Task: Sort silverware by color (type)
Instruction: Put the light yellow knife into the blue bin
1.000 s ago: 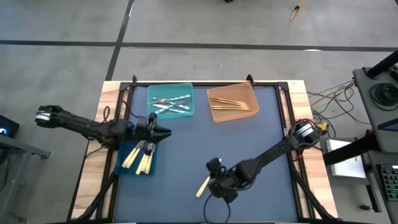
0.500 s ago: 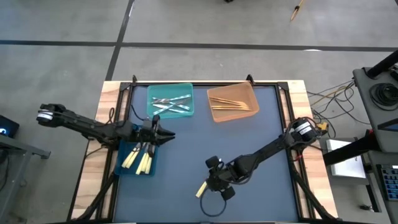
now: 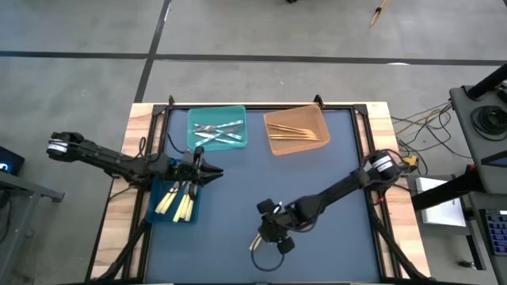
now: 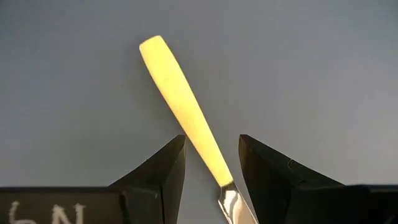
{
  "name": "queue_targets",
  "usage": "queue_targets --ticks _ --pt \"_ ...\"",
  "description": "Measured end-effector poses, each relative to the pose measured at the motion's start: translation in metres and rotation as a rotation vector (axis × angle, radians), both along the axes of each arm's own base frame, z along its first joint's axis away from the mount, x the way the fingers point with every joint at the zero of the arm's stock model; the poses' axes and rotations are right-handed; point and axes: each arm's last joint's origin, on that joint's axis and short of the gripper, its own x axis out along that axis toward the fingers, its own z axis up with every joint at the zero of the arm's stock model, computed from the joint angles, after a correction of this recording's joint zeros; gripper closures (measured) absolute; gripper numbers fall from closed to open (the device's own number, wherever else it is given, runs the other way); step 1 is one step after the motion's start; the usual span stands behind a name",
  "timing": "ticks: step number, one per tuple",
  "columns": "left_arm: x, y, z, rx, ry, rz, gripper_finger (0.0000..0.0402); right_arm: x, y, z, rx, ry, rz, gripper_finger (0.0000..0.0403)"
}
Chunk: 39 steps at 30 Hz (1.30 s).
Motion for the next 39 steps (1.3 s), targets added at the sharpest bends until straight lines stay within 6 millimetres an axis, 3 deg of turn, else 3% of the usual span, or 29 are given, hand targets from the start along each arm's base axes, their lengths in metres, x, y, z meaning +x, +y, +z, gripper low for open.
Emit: queue_targets --ticks 7,17,25,33,39 --pt "0.0 0.0 0.0 -0.001 -0.004 0.0 0.0354 0.013 -0.007 -0.027 0.05 0.049 0.011 0.0261" --pt "0.0 0.0 0.0 0.007 -0.003 0.0 0.0354 0.022 -0.024 -0.04 0.102 0.088 0.012 0.0277" --pt "0.0 0.0 0.0 0.025 -0.003 0.001 0.0354 0.025 -0.031 -0.041 0.094 0.077 0.04 0.0369" --pt "0.0 0.0 0.0 0.027 -0.003 0.009 0.0354 0.025 -0.036 -0.031 0.095 0.054 0.041 0.0369" --pt "0.0 0.0 0.002 0.047 -0.021 0.013 0.0354 0.025 -0.06 -0.007 0.067 0.02 0.011 0.0369"
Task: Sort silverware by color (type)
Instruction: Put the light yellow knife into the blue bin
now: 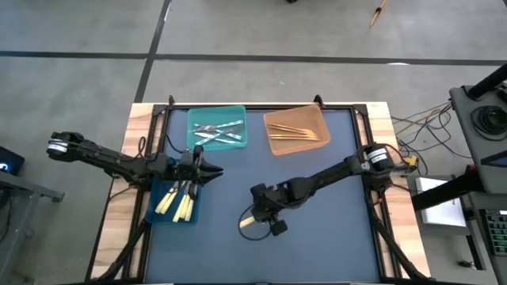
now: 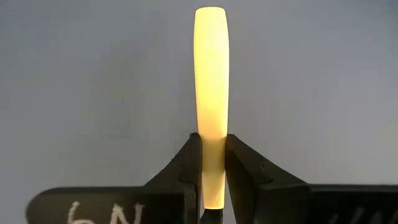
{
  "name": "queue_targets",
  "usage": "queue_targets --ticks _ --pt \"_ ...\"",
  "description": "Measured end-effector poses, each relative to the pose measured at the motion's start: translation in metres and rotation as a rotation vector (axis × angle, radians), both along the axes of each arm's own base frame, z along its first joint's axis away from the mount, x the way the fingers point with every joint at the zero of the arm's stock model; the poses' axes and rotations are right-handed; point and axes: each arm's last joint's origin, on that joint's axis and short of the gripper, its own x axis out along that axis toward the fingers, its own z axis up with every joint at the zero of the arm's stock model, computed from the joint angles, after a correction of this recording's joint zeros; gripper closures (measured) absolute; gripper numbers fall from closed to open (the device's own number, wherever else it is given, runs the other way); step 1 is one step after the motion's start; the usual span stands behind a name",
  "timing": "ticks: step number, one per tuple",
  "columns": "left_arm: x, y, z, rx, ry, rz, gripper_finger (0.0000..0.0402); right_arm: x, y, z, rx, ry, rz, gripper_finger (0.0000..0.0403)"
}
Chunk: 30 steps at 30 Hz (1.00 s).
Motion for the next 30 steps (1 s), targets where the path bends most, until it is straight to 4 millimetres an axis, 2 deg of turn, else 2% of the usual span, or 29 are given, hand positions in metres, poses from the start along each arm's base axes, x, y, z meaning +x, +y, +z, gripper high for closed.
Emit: queue_targets --ticks 5,12,17,19,24,30 --pt "-0.001 0.0 0.01 -0.021 -0.106 -0.002 0.0354 -0.004 -0.017 0.026 -0.016 -0.047 0.011 0.0369" --pt "-0.002 0.0 0.014 -0.018 -0.136 -0.001 0.0354 -0.019 -0.035 0.084 -0.039 -0.214 0.021 0.0369" --pt "-0.003 0.0 0.015 -0.022 -0.15 -0.001 0.0354 -0.032 -0.053 0.116 -0.061 -0.324 -0.017 0.0369" --pt "-0.003 0.0 0.015 -0.023 -0.154 0.0 0.0354 -0.035 -0.057 0.122 -0.06 -0.364 -0.026 0.0369" --pt "-0.003 0.0 0.016 0.0 -0.161 0.004 0.0354 -0.043 -0.062 0.116 -0.05 -0.418 -0.04 0.0369" --pt "-0.004 0.001 0.017 0.053 -0.17 0.014 0.0354 -0.055 -0.073 0.114 -0.073 -0.586 -0.135 0.0369"
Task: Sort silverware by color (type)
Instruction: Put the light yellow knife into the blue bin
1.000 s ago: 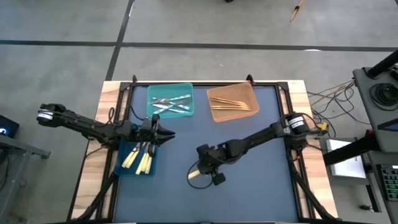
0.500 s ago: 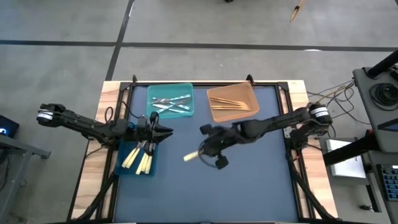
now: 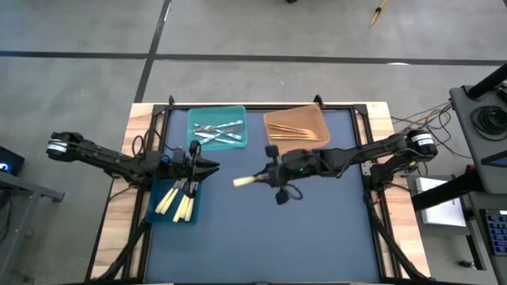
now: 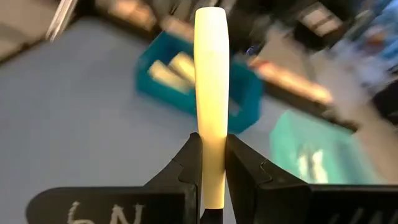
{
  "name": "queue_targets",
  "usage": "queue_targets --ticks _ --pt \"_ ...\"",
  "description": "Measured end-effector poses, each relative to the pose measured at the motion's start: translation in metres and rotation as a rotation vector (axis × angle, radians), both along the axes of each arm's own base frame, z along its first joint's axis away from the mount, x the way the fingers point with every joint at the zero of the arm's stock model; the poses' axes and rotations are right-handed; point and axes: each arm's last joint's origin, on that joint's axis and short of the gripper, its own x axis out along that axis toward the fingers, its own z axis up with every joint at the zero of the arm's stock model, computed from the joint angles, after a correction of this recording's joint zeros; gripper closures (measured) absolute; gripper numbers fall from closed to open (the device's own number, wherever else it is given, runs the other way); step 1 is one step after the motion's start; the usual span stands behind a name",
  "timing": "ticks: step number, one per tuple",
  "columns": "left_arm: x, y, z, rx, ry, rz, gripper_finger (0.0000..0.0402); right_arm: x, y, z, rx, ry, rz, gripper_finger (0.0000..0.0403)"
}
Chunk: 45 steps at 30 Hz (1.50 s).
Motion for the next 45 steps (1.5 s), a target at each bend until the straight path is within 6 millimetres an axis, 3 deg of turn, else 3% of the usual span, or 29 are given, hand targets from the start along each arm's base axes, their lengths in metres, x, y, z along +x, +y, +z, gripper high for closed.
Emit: queue_targets --ticks 5,13,17,26,31,35,38,45 --pt "0.002 0.0 0.006 0.026 -0.019 0.01 0.0354 0.0 -0.012 0.007 0.044 -0.22 -0.053 0.0369" --pt "0.009 0.0 0.013 0.062 -0.02 0.047 0.0343 0.009 -0.018 -0.006 -0.014 -0.385 -0.129 0.0369" --pt "0.019 -0.001 0.012 0.101 0.014 0.071 0.0307 0.013 -0.02 -0.009 -0.04 -0.403 -0.174 0.0369" --pt "0.049 -0.002 0.016 0.144 0.084 0.237 0.0183 0.021 -0.019 -0.007 -0.12 -0.415 -0.197 0.0369" --pt "0.067 -0.005 0.021 0.16 0.093 0.239 0.0164 0.022 -0.021 -0.01 -0.177 -0.391 -0.248 0.0369" --pt "0.078 -0.006 0.023 0.171 0.105 0.275 0.0178 0.023 -0.021 -0.014 -0.197 -0.374 -0.244 0.0369" --pt "0.08 -0.006 0.023 0.171 0.12 0.313 0.0211 0.024 -0.021 -0.016 -0.199 -0.367 -0.247 0.0369" --pt "0.077 -0.004 0.022 0.116 0.131 0.385 0.0353 0.024 -0.022 -0.016 -0.212 -0.367 -0.276 0.0369"
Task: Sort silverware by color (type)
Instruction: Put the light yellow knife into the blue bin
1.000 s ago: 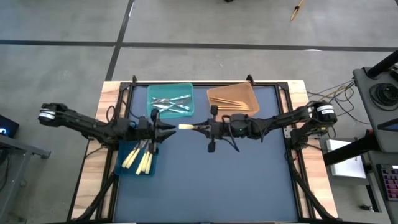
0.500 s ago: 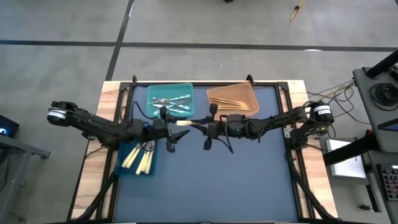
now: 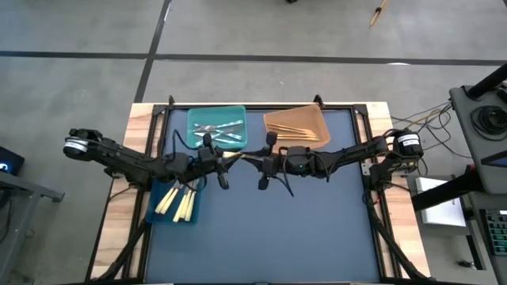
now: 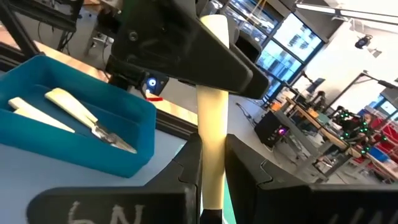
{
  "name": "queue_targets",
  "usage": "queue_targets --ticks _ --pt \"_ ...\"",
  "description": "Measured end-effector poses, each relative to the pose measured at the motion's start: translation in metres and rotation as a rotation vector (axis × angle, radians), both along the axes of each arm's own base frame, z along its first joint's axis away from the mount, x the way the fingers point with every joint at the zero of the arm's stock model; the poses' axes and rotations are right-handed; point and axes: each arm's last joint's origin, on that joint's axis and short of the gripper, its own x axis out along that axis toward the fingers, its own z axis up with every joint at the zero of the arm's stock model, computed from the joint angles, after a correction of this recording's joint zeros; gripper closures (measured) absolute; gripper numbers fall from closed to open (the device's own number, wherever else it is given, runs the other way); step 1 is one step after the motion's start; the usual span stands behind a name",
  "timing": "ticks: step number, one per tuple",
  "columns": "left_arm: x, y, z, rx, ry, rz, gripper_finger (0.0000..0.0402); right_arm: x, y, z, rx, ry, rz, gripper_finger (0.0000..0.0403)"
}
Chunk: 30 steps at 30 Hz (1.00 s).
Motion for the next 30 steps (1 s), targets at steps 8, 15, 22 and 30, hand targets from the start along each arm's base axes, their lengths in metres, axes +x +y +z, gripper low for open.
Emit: queue_targets --ticks 8,15,22,30 --pt "-0.001 -0.002 0.0 -0.012 -0.004 0.002 0.0378 0.001 0.001 0.001 0.063 -0.014 0.012 0.0319" --pt "-0.003 -0.008 0.012 -0.007 0.138 0.011 0.0378 0.0 0.001 -0.001 0.091 0.014 0.01 0.0272" --pt "-0.037 -0.022 0.069 -0.079 0.567 0.014 0.0378 -0.001 0.001 -0.002 0.125 0.036 0.006 0.0266" --pt "-0.075 -0.047 0.117 -0.127 0.893 -0.095 0.0378 -0.001 0.001 -0.002 0.133 0.039 0.005 0.0265"
